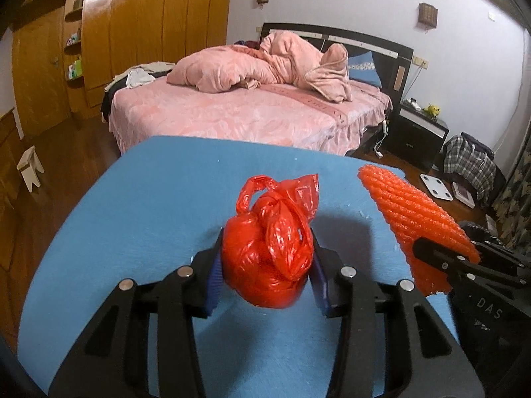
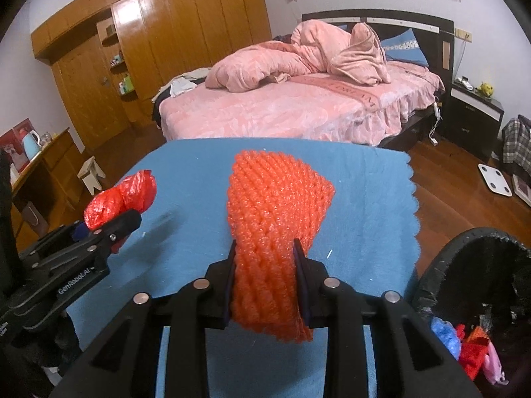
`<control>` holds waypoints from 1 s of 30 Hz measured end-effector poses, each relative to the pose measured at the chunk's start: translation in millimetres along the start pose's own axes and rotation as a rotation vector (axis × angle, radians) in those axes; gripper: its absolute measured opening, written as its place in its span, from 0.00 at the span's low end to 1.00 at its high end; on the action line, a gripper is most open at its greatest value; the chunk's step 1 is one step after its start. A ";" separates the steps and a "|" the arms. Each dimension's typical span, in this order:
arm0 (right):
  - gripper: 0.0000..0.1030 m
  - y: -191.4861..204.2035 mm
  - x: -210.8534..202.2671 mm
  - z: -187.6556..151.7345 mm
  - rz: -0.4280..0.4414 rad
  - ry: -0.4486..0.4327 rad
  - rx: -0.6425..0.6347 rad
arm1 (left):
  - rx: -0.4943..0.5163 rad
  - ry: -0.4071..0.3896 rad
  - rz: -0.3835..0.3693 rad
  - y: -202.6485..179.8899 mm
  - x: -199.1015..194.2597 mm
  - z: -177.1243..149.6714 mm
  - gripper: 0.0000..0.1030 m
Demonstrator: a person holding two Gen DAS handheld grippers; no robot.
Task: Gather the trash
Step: 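Carry the red bag and orange mesh sheet over the black bin with both grippers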
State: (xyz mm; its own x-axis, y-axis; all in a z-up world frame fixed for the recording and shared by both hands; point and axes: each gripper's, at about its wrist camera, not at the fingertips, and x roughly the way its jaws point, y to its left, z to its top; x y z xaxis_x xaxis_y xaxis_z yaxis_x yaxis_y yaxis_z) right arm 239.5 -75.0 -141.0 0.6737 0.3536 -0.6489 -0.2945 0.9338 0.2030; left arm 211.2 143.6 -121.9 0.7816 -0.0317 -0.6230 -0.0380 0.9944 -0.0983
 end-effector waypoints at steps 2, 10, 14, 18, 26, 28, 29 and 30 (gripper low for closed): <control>0.29 1.2 -9.7 1.8 0.003 -0.009 -0.001 | 0.000 -0.011 -0.003 -2.7 -9.0 1.5 0.41; 0.29 1.4 -54.3 1.6 0.007 -0.052 -0.008 | 0.001 -0.034 -0.004 -17.1 -46.6 5.6 0.41; 0.29 1.6 -79.4 1.2 0.002 -0.077 -0.013 | 0.019 -0.047 -0.009 -27.9 -65.5 6.0 0.41; 0.29 3.0 -98.7 -0.5 -0.001 -0.094 -0.020 | 0.033 -0.058 -0.015 -39.6 -85.6 5.8 0.41; 0.29 -2.1 -142.9 -6.6 -0.014 -0.141 -0.021 | 0.051 -0.080 -0.038 -60.3 -118.8 5.7 0.41; 0.29 -2.7 -155.1 -9.0 -0.021 -0.158 -0.021 | 0.057 -0.091 -0.048 -67.4 -127.0 5.4 0.41; 0.29 -3.9 -158.6 -10.1 -0.023 -0.162 -0.021 | 0.060 -0.095 -0.053 -70.5 -130.5 5.0 0.41; 0.29 -5.5 -162.8 -10.8 -0.025 -0.167 -0.020 | 0.064 -0.100 -0.060 -74.5 -134.0 4.9 0.41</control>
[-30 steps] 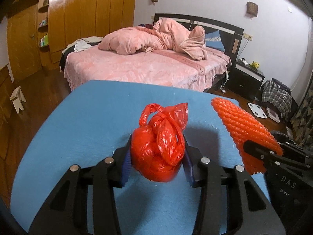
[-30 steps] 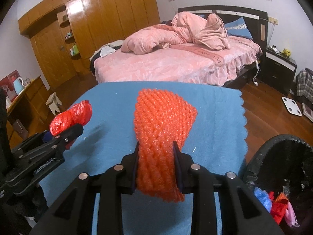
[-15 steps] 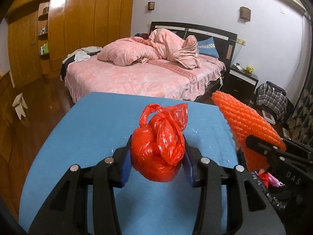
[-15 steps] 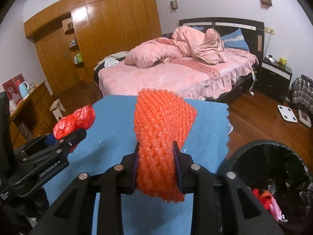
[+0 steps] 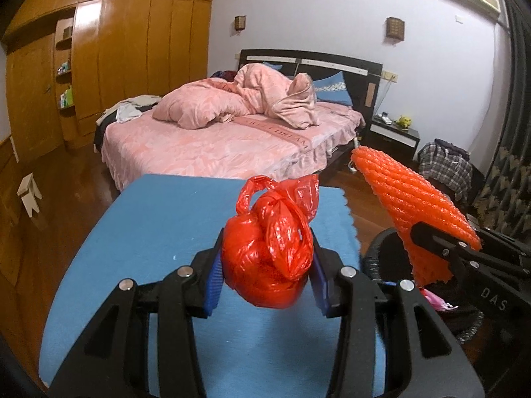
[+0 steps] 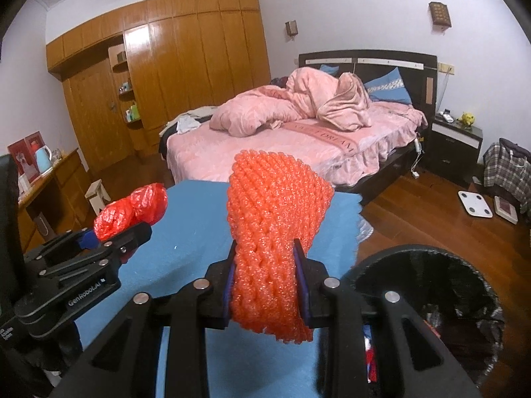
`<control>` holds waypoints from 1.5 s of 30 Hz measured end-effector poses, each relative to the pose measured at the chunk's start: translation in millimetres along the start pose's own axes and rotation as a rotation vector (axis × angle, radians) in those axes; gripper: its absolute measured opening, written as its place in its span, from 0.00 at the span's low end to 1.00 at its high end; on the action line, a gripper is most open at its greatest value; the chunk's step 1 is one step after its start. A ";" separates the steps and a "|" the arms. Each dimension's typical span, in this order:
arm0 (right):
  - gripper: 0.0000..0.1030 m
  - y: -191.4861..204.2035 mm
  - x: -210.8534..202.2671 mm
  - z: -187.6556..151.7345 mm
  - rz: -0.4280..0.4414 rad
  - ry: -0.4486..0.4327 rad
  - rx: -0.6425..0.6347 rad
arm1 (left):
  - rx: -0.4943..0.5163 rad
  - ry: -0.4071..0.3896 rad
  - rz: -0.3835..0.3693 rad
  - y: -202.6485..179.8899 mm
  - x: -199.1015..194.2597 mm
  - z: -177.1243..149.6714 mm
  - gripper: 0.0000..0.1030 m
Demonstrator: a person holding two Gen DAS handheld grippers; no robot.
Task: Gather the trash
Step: 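Carry the red bag and orange mesh sheet over the black bin with both grippers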
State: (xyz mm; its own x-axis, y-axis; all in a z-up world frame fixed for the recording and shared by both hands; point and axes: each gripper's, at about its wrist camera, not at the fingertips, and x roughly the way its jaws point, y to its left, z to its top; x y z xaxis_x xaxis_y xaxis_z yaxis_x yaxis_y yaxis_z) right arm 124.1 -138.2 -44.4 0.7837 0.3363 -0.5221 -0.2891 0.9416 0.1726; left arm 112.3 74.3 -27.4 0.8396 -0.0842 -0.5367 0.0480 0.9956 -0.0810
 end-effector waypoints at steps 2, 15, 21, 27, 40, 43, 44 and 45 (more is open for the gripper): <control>0.29 -4.1 -10.2 -0.5 -0.007 -0.011 0.001 | 0.012 -0.011 -0.013 -9.7 -6.8 0.8 0.41; 0.29 -39.1 -57.7 -8.4 -0.067 -0.061 0.032 | 0.069 -0.060 -0.086 -63.1 -36.0 1.0 0.41; 0.29 -60.9 -77.0 -15.5 -0.104 -0.083 0.057 | 0.095 -0.066 -0.125 -87.2 -42.2 -3.5 0.41; 0.29 -82.2 -90.4 -21.1 -0.153 -0.091 0.084 | 0.129 -0.064 -0.171 -115.0 -42.1 -8.3 0.41; 0.29 -133.4 -103.2 -33.2 -0.254 -0.081 0.131 | 0.181 -0.056 -0.255 -160.2 -22.9 -11.9 0.41; 0.29 -143.4 -104.5 -35.5 -0.267 -0.080 0.138 | 0.192 -0.053 -0.272 -171.1 -16.6 -11.2 0.41; 0.29 -146.7 -104.5 -35.7 -0.272 -0.080 0.140 | 0.195 -0.052 -0.277 -173.8 -14.7 -11.1 0.41; 0.29 -148.1 -104.2 -35.7 -0.276 -0.080 0.142 | 0.198 -0.050 -0.282 -178.0 -12.2 -11.0 0.41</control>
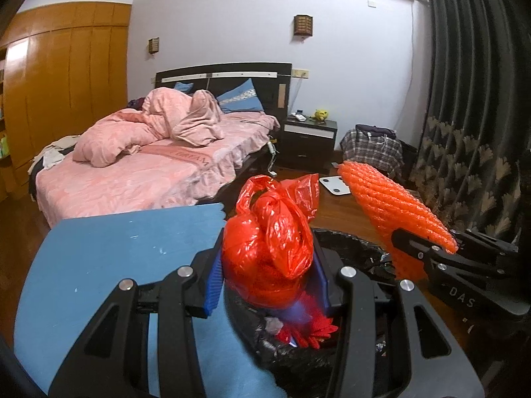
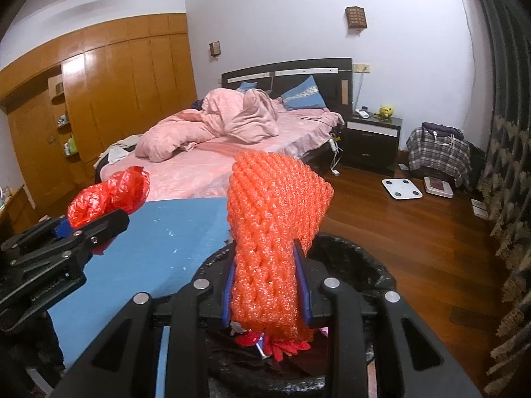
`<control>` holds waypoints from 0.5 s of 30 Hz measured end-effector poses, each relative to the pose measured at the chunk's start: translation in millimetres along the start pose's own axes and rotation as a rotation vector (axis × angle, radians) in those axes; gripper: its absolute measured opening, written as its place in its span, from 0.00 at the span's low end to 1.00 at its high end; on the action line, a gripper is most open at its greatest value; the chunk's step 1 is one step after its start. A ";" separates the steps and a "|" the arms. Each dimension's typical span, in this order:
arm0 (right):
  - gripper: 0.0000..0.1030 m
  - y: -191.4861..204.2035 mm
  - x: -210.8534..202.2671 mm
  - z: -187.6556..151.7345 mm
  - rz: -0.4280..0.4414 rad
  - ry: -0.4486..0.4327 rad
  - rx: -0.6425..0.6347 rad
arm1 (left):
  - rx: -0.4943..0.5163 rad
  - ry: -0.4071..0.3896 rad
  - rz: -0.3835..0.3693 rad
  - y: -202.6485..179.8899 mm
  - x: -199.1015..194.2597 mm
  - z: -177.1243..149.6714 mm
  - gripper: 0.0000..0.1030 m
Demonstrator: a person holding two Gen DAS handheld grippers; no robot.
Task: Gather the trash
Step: 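Carry the red bag and orange mesh sheet over the black bin with both grippers, then open both grippers to drop the red bag and mesh sheet into the bin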
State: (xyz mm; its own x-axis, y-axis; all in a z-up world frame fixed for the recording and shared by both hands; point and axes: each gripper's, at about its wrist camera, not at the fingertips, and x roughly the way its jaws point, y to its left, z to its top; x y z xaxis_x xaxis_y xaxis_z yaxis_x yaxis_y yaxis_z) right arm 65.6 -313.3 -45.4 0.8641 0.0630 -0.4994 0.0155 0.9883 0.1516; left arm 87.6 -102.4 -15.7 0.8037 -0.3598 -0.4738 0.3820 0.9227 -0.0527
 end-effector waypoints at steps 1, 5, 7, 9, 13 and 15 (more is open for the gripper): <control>0.29 -2.5 1.2 0.2 -0.004 0.001 0.002 | 0.003 0.001 -0.005 -3.2 3.5 0.4 0.41; 0.29 -13.0 8.7 1.0 -0.019 0.006 0.010 | 0.009 0.009 -0.023 -10.7 17.9 2.0 0.41; 0.29 -17.7 14.1 0.5 -0.026 0.012 0.009 | 0.013 0.016 -0.032 -12.1 29.1 0.8 0.41; 0.29 -22.3 20.8 -0.5 -0.033 0.025 0.013 | 0.011 0.028 -0.041 -13.5 38.5 -1.4 0.41; 0.29 -32.3 35.4 -5.8 -0.044 0.047 0.022 | 0.013 0.060 -0.058 -17.7 64.1 -6.3 0.41; 0.29 -36.4 41.0 -7.2 -0.047 0.055 0.030 | 0.018 0.071 -0.064 -21.0 74.8 -8.7 0.41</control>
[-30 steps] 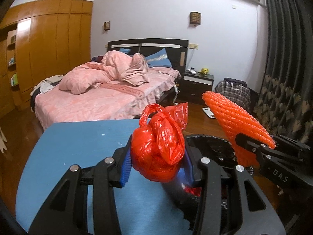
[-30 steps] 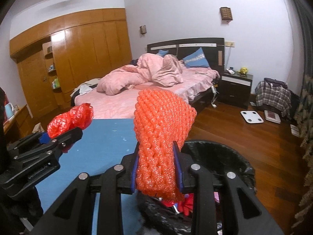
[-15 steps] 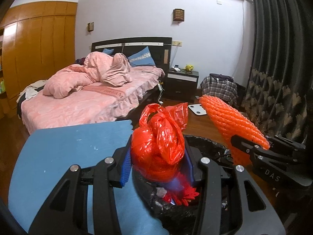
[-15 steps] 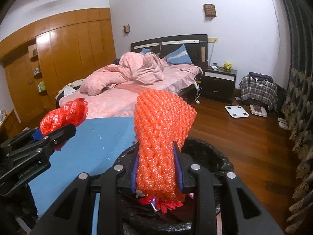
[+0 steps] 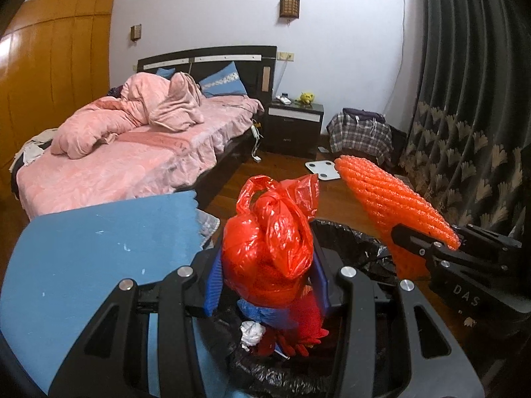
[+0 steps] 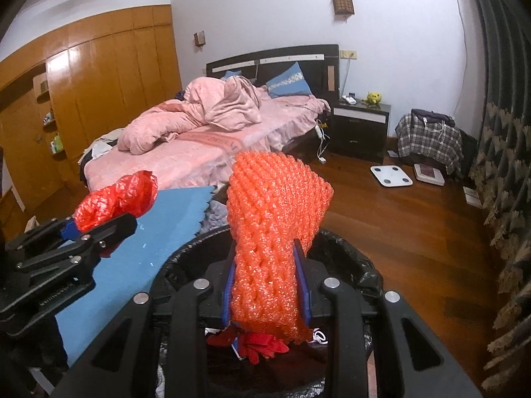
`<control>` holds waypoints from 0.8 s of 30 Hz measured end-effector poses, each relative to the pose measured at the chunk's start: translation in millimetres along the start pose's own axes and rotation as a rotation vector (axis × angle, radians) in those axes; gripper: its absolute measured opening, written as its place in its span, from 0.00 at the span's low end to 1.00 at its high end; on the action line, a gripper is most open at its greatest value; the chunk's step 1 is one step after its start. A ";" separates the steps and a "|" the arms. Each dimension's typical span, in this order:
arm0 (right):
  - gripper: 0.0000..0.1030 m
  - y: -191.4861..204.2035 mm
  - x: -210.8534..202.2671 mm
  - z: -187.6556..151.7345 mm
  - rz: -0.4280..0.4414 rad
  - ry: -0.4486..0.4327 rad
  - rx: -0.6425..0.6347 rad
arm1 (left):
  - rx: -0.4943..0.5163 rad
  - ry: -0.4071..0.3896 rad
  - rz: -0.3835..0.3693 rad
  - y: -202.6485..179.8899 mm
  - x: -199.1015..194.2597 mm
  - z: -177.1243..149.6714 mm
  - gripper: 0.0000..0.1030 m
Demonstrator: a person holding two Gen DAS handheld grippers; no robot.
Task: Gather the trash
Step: 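Open both grippers to drop the red bag and mesh sheet into the bin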
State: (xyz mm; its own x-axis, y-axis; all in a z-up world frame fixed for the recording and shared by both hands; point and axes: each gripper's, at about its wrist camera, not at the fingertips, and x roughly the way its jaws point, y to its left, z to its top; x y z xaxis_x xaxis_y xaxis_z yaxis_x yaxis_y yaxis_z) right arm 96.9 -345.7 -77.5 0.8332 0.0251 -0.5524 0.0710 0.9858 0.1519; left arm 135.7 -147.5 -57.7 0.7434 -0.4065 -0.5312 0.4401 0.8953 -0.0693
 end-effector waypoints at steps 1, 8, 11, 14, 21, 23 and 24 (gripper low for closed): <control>0.29 -3.1 4.3 -1.3 -0.003 0.007 0.007 | 0.003 0.005 -0.003 -0.8 5.4 -1.4 0.41; 0.29 -16.4 28.7 -6.4 -0.009 0.043 0.015 | 0.015 0.032 -0.029 -4.2 35.7 -3.4 0.43; 0.39 -21.7 43.1 -10.1 -0.017 0.069 0.012 | 0.026 0.046 -0.049 -5.1 48.9 -4.5 0.48; 0.40 -25.4 55.5 -16.4 -0.031 0.099 0.010 | 0.028 0.052 -0.055 -2.9 54.8 -4.4 0.61; 0.66 -32.3 64.5 -30.2 -0.028 0.133 0.013 | 0.019 0.048 -0.033 5.8 53.9 -4.6 0.73; 0.77 -33.3 63.6 -31.5 -0.032 0.134 0.016 | 0.011 0.043 -0.021 8.7 51.4 -2.3 0.75; 0.80 -32.9 62.3 -31.9 -0.033 0.134 0.015 | 0.009 0.041 -0.017 9.7 49.8 -1.6 0.77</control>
State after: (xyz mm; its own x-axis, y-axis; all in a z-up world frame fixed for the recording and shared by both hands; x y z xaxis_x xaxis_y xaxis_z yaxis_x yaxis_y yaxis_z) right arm 129.0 -371.3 -143.1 0.7498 0.0153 -0.6615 0.1062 0.9840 0.1432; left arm 176.2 -158.8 -86.2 0.7143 -0.4136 -0.5645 0.4570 0.8866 -0.0713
